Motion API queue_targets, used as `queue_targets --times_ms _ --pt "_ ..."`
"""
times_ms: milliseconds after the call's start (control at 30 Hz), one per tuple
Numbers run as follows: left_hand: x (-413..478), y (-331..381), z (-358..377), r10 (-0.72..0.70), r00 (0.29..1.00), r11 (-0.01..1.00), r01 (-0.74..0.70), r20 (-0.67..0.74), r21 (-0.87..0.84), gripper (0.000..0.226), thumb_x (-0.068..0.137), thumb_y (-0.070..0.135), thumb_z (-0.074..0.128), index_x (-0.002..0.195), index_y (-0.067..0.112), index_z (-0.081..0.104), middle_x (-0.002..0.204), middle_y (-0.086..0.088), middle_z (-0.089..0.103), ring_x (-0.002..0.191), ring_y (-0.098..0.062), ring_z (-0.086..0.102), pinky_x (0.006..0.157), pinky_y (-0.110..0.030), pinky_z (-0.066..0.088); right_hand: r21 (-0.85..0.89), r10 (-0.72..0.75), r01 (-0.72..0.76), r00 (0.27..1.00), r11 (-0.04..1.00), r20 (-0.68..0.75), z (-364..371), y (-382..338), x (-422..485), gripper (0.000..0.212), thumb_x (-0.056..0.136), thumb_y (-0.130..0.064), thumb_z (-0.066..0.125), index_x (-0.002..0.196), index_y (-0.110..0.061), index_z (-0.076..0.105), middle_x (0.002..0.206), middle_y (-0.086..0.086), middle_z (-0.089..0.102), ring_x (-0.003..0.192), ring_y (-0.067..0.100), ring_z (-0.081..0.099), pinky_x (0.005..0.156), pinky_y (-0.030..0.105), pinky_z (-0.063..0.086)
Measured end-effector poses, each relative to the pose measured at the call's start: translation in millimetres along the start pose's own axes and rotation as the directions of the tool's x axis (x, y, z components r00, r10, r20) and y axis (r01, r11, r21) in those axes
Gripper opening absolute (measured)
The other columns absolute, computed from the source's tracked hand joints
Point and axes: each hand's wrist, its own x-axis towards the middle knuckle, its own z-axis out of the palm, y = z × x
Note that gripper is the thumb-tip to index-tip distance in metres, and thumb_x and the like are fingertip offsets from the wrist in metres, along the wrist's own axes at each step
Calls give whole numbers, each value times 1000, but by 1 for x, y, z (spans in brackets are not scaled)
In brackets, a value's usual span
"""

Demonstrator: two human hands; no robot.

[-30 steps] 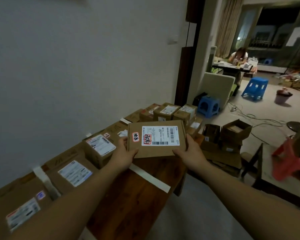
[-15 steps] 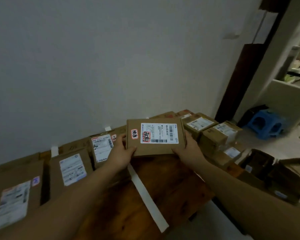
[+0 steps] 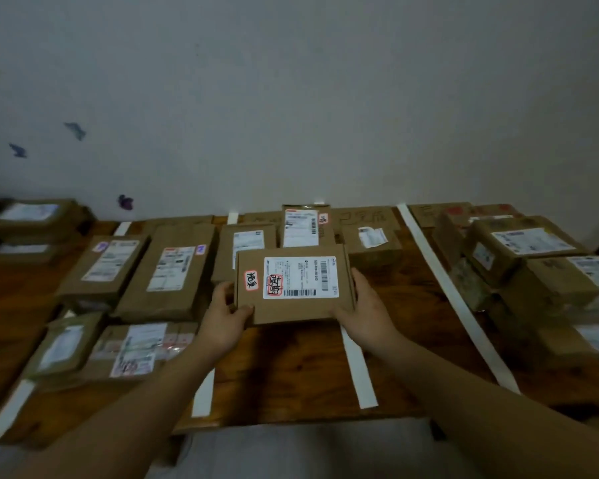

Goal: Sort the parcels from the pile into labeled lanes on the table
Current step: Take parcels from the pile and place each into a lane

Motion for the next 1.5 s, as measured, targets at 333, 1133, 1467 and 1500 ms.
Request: queue_targets --times_ms 333,1133,1467,1500 --pt "6 -78 -32 8 990 931 -59 141 361 69 82 15 69 140 25 34 129 10 43 122 -12 41 104 -41 41 -186 111 -81 981 979 158 86 23 -22 63 87 -24 65 143 -33 37 133 -11 51 124 14 48 101 34 45" --pt "50 -22 -170 75 991 678 -135 115 722 77 89 44 57 151 25 16 160 -4 4 146 -25 3 119 -42 11 -524 -18 214 935 824 354 155 -125 43 55 92 -41 55 140 -17 42 138 13 41 129 33 39 106 39 36" --pt "34 -40 -417 82 995 752 -25 -56 658 76 87 47 59 149 23 23 157 -9 17 145 -26 13 118 -40 16 -460 -194 342 921 819 338 308 -300 23 59 89 -40 60 141 -16 47 143 11 48 129 28 45 106 36 38" --pt "32 -43 -440 77 993 762 -4 -85 648 76 87 46 59 149 23 23 158 -9 15 145 -25 12 118 -39 17 -470 -201 352 918 810 342 321 -314 19 60 89 -41 60 141 -16 45 144 11 46 130 27 44 107 36 37"
